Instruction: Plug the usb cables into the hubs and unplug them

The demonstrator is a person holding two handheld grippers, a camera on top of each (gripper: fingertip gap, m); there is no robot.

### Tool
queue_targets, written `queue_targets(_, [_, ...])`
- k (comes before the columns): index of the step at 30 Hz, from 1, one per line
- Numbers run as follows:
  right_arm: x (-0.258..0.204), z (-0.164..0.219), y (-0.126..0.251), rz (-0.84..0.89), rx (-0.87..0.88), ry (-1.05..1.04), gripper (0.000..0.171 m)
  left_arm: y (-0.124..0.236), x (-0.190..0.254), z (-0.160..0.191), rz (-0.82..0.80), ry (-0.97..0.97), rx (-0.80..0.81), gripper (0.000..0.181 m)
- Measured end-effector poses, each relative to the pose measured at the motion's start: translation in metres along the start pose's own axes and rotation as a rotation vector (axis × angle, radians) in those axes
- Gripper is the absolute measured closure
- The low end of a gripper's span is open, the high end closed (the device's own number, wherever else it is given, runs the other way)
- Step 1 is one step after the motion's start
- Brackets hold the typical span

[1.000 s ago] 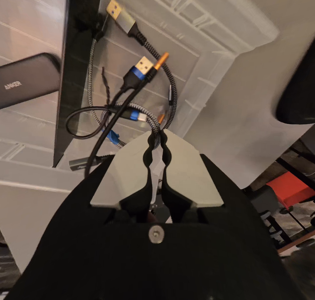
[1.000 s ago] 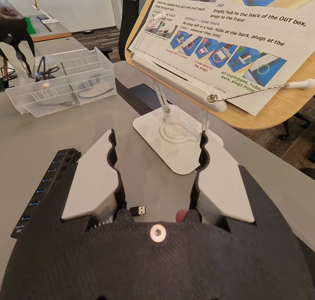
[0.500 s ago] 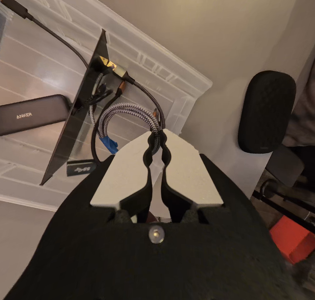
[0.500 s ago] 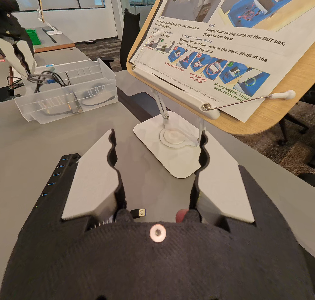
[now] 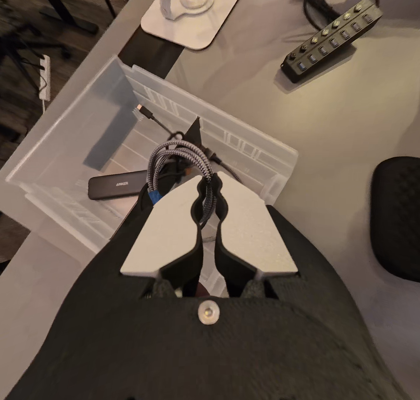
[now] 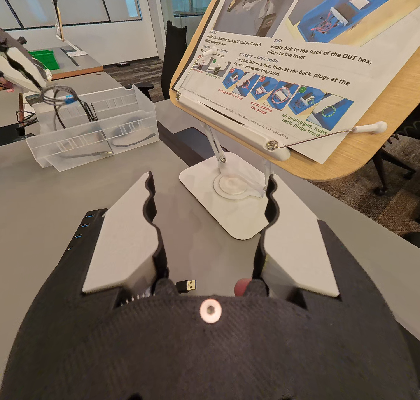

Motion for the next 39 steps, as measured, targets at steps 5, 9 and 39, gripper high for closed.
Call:
queue_targets(5, [-0.001, 0.0, -0.001, -0.005, 0.001, -0.003, 0.074, 0.009, 0.005, 0.005, -0.019, 0.057, 0.021, 0.176])
queue_targets(9, [-0.003, -0.002, 0.0, -0.008, 0.005, 0.002, 0.074, 0.011, 0.002, 0.032, -0.149, 0.073, -0.117, 0.176])
queue_targets(39, [-0.006, -0.018, 0.014, -0.009, 0.065, 0.005, 0.074, 0.007, 0.0, -0.01, -0.656, 0.074, 0.193, 0.178])
Point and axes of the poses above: each gripper's, where its closed fingertips meet, y back along the fingers, z out of its underside, x = y × z across the jaws, the point moved 3 cm from there along y, back along the fingers, and after that the axes turned 15 degrees about -y, right-handed, at the moved point
